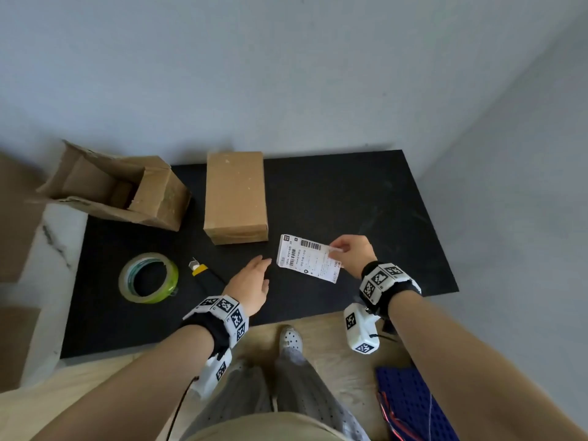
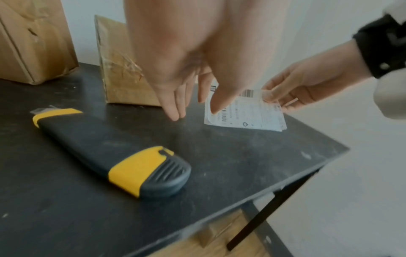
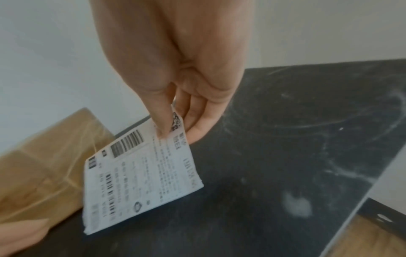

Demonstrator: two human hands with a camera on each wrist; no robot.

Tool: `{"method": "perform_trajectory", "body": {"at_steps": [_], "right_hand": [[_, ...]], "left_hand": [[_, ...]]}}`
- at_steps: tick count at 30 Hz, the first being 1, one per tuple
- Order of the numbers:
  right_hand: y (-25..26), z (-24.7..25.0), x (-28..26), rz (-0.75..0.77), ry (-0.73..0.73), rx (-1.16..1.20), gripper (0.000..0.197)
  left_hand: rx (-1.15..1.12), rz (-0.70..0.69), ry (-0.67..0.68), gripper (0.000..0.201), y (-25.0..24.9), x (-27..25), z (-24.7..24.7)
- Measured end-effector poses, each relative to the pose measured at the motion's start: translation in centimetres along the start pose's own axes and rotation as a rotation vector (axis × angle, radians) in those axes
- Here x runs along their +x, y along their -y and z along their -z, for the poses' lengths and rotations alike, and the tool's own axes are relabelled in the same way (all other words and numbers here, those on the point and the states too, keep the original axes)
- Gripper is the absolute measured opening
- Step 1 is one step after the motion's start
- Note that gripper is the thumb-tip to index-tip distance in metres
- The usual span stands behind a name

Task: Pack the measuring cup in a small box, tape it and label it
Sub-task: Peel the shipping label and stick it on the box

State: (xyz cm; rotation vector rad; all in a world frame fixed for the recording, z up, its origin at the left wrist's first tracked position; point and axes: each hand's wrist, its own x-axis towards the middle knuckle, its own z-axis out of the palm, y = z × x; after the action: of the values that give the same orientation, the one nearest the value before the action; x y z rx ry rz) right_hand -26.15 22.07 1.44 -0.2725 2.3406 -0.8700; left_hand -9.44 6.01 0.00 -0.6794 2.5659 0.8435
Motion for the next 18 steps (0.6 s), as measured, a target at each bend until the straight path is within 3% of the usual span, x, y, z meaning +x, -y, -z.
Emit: {"method": "perform_trajectory", "body": {"at_steps": [5,12,16,18], "right_hand": [[1.6,2.2,-2.4,0.032,-0.058,0.192,0.008],[6.0,1.1,-4.7,0.092,-0.118,0.332,0.009],[8.8,-0.7,-4.7,0.129,-0.154,0.293,0.012],[10.3,-1.7,-4.7,0.148,-0.206,0.24,0.027]], "left_hand": [[-0.404,0.007,-0.057,0.052,-0.9,0.9,3.2],[-0.665,-0.098,-0.094,0.009,-0.9,-0.5,8.7],[-0.679,-0.111,-0.112,0.014,0.7,-1.8,11.3],[-0.718,-0.103,-0.151,0.016,1.9,-2.3,12.3]]}}
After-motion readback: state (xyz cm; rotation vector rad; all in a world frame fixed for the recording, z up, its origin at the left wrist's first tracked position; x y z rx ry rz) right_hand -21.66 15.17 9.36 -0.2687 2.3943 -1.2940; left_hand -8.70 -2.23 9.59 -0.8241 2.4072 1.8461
